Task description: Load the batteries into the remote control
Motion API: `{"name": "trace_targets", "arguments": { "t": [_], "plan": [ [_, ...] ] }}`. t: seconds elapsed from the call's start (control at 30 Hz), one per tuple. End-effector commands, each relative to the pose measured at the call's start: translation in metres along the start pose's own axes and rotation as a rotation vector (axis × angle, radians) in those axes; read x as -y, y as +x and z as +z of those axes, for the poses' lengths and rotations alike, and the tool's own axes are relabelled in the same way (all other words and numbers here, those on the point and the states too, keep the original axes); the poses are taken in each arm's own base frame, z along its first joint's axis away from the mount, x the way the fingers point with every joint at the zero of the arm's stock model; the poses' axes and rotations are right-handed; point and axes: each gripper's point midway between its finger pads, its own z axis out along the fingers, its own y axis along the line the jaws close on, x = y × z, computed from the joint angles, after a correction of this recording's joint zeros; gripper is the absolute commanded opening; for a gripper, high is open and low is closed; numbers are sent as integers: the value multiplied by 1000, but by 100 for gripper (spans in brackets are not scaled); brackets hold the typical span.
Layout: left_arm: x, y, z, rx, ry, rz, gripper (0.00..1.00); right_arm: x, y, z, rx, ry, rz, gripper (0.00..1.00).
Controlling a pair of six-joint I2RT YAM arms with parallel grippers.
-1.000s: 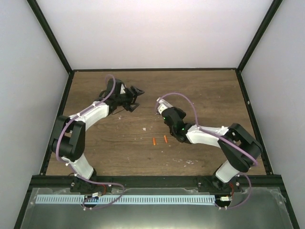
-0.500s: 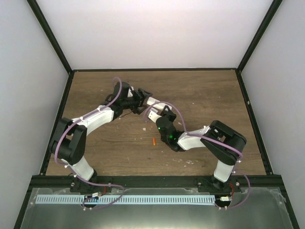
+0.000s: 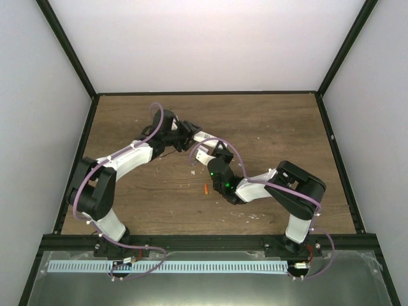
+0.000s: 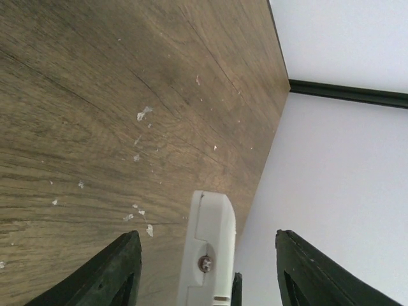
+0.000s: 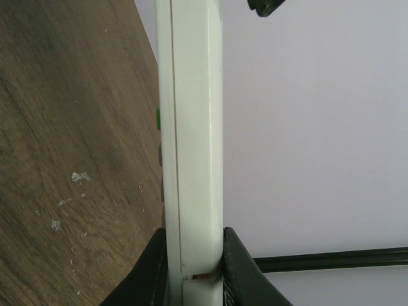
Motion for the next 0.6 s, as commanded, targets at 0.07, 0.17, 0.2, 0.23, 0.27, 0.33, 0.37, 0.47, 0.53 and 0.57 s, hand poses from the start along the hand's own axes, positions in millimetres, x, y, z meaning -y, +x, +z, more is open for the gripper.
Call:
{"name": "trace_targets", "arguments": {
  "t": [0.07, 0.17, 0.2, 0.23, 0.27, 0.33, 0.37, 0.47, 0.53, 0.57],
  "plan": [
    [20, 2, -4, 3, 9, 85, 56, 9, -10, -2, 20, 25, 41, 9],
    [20, 3, -3, -2, 9, 87, 52, 8, -10, -1, 19, 22, 36, 9],
    [19, 4, -2, -4, 8, 88, 51, 7, -10, -1, 18, 21, 34, 10],
    [20, 4, -2, -7, 9, 91, 50, 7, -11, -1, 19, 22, 35, 10],
    [19, 5, -1, -11, 7, 90, 48, 8, -12, -1, 19, 23, 36, 10],
    [20, 7, 0, -19, 9, 92, 45, 8, -12, -1, 20, 24, 37, 10],
    [19, 7, 1, -21, 8, 92, 43, 9, -12, -1, 20, 25, 40, 10],
    [19, 8, 3, -27, 10, 95, 38, 11, -13, -1, 23, 31, 47, 10],
    [20, 9, 3, -32, 13, 94, 34, 12, -13, -1, 25, 35, 53, 10],
    [20, 9, 4, -34, 15, 93, 32, 13, -14, -1, 27, 37, 56, 10]
  ]
}}
